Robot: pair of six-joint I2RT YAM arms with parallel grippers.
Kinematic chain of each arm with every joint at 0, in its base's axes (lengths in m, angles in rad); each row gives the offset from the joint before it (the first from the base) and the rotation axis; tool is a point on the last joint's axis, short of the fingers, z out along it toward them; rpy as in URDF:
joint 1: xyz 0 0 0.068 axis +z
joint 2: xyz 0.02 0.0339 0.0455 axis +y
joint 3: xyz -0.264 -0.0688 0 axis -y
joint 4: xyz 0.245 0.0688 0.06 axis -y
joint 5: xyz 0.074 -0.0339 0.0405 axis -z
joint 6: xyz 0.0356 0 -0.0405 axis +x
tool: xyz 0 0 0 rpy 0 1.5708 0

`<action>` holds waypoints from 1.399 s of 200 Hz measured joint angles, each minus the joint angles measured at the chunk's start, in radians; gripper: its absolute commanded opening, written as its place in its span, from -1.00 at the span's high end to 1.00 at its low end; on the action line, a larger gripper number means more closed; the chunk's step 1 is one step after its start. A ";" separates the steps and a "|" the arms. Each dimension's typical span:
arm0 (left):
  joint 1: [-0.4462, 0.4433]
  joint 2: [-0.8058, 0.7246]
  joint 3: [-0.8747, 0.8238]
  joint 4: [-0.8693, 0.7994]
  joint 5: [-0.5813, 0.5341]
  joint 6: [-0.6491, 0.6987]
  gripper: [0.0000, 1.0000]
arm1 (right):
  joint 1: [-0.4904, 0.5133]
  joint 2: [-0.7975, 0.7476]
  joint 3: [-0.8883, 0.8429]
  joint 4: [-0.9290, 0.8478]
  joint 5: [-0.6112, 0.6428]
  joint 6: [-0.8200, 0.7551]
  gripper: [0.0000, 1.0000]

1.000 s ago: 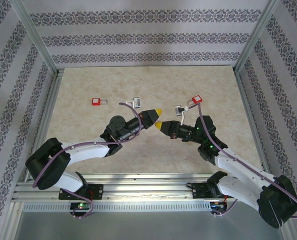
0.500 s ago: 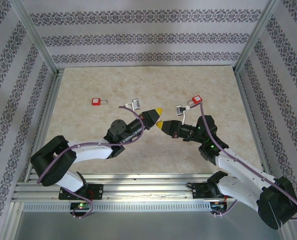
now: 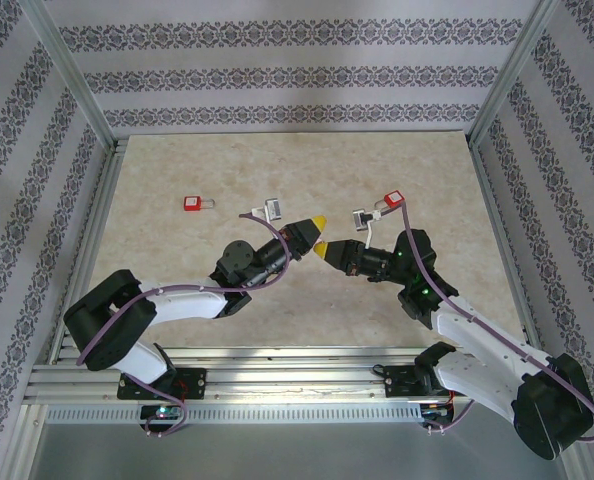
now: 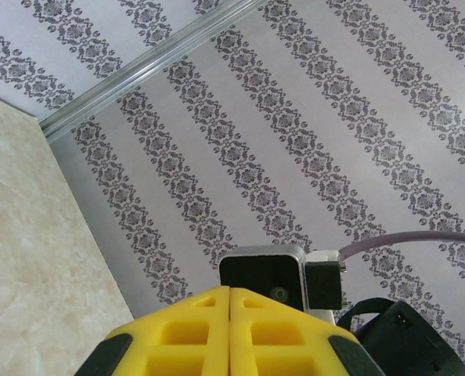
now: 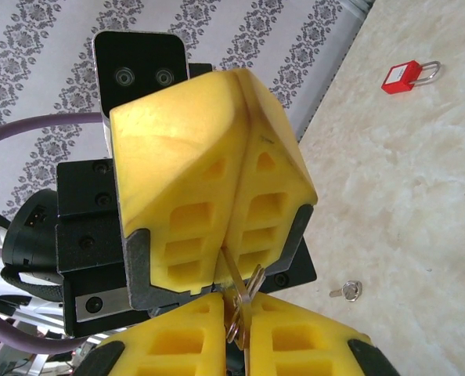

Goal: Unlock with the key

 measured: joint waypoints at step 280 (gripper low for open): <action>0.387 -0.597 0.013 -1.329 -0.037 0.102 -0.99 | 0.073 -0.048 0.061 -0.376 0.130 -0.277 1.00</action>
